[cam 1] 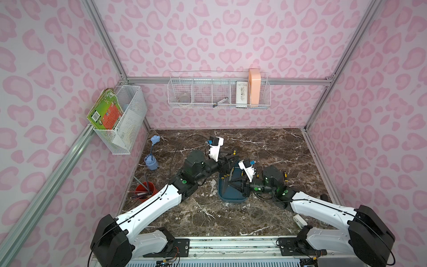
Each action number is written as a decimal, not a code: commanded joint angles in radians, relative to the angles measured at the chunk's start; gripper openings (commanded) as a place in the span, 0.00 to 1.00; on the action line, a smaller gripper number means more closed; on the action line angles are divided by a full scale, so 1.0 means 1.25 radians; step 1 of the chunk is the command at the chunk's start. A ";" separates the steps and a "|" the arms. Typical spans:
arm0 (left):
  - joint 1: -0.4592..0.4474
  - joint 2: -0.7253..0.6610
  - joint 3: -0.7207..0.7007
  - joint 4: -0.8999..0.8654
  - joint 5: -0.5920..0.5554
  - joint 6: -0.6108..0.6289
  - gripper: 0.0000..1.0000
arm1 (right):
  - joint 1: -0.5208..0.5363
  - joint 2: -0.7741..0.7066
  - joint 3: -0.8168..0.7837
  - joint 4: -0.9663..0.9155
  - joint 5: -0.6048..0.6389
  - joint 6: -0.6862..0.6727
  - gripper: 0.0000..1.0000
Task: Take the file tool out of the storage box
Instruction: Place the file tool at the center of the board.
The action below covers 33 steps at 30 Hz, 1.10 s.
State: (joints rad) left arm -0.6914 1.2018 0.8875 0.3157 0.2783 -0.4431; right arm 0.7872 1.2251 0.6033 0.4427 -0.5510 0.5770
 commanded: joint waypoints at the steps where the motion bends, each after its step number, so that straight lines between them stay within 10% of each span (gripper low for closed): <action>1: 0.001 -0.021 -0.015 -0.019 -0.029 0.000 0.65 | -0.036 -0.019 0.038 -0.163 0.079 -0.031 0.00; 14: 0.006 -0.108 -0.086 -0.233 -0.085 0.146 0.66 | -0.366 -0.023 0.255 -0.944 0.466 -0.178 0.00; 33: 0.049 -0.221 -0.157 -0.334 -0.050 0.198 0.65 | -0.564 0.267 0.353 -1.149 0.646 -0.139 0.00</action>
State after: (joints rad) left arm -0.6323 0.9329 0.6937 -0.0902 0.2207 -0.2066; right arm 0.0887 1.5276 1.0466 -0.9592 0.2440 0.4168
